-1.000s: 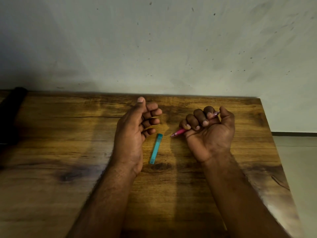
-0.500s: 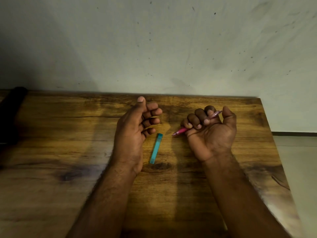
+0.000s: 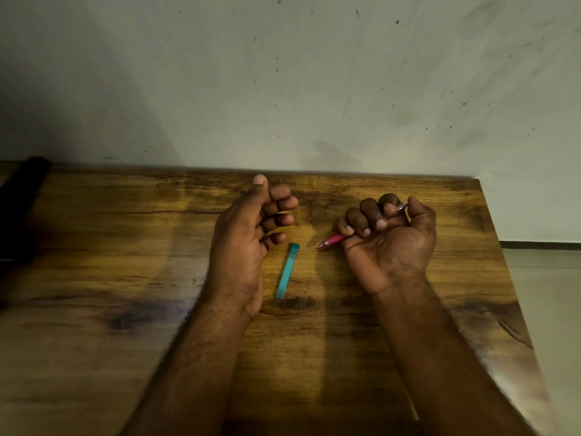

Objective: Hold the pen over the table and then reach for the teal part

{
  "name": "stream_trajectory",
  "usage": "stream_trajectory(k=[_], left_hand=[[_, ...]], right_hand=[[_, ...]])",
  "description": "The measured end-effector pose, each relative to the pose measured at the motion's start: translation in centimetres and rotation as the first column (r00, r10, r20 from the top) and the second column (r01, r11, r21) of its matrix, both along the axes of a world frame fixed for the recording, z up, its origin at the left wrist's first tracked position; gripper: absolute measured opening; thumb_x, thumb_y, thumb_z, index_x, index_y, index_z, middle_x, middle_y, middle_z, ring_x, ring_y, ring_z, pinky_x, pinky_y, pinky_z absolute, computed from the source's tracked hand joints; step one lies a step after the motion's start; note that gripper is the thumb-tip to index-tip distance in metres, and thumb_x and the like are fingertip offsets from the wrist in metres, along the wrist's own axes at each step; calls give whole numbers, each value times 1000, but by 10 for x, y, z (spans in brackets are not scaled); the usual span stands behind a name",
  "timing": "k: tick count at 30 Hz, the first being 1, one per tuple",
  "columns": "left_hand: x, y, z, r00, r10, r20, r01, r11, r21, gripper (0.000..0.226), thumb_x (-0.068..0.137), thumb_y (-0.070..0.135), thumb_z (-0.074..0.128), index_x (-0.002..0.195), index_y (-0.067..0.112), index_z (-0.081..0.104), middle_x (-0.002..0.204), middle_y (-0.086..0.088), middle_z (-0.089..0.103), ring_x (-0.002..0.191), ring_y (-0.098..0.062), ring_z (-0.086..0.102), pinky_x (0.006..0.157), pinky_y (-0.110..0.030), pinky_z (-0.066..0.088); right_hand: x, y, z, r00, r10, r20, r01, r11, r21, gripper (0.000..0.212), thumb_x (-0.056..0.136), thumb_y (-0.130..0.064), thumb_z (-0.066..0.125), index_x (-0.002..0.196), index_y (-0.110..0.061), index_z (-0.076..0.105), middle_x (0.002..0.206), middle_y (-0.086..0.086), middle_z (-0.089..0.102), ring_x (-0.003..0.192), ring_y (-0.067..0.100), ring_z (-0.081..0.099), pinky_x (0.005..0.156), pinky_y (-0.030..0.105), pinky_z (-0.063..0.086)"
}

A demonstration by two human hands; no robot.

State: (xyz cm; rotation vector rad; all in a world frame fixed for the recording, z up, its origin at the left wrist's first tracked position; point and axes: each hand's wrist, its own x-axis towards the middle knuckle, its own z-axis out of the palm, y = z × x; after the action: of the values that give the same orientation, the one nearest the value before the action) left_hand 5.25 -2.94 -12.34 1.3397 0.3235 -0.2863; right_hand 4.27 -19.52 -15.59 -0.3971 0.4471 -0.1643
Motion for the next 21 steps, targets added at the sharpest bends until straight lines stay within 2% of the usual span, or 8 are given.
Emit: stream_trajectory(k=[2, 6, 11, 15, 19, 21], left_hand=[[0, 0, 0, 1000, 1, -2, -1, 1000, -3, 42, 102, 52, 48, 104, 21, 77, 103, -2, 81, 89, -13, 71, 78, -32, 52], [0, -1, 0, 1000, 4, -7, -4, 1000, -8, 42, 102, 51, 48, 103, 21, 76, 102, -2, 81, 88, -13, 70, 77, -32, 52], [0, -1, 0, 1000, 5, -3, -5, 1000, -5, 42, 102, 51, 48, 103, 21, 76, 101, -2, 81, 88, -13, 71, 78, -32, 52], [0, -1, 0, 1000, 6, 0, -6, 1000, -8, 42, 102, 51, 48, 104, 21, 76, 102, -3, 80, 89, -13, 70, 79, -33, 52], [0, -1, 0, 1000, 2, 2, -2, 1000, -9, 42, 102, 51, 48, 103, 21, 76, 102, -2, 81, 89, -13, 70, 78, -32, 52], [0, -1, 0, 1000, 5, 1, -5, 1000, -16, 41, 102, 50, 48, 103, 21, 76, 101, -2, 81, 88, -13, 70, 76, -31, 52]], right_hand=[[0, 1, -1, 1000, 6, -3, -6, 1000, 0, 43, 94, -49, 33, 67, -17, 44, 54, -2, 31, 53, 15, 25, 57, 29, 29], [0, 1, 0, 1000, 7, 10, -7, 1000, -14, 35, 86, -45, 40, 64, -18, 43, 52, -3, 30, 52, 14, 24, 57, 29, 30], [0, 1, -1, 1000, 18, 2, -18, 1000, -7, 44, 97, -48, 31, 68, -17, 44, 54, -3, 31, 53, 14, 24, 58, 30, 29], [0, 1, 1, 1000, 14, 5, -14, 1000, -12, 36, 89, -45, 38, 66, -18, 43, 53, -3, 30, 53, 14, 23, 57, 30, 29], [0, 1, -1, 999, 35, 9, -34, 999, -6, 40, 93, -48, 34, 69, -17, 44, 55, -3, 30, 54, 14, 24, 58, 30, 28], [0, 1, -1, 999, 34, 13, -33, 999, -17, 35, 87, -47, 38, 68, -18, 43, 54, -3, 30, 53, 14, 24, 57, 30, 29]])
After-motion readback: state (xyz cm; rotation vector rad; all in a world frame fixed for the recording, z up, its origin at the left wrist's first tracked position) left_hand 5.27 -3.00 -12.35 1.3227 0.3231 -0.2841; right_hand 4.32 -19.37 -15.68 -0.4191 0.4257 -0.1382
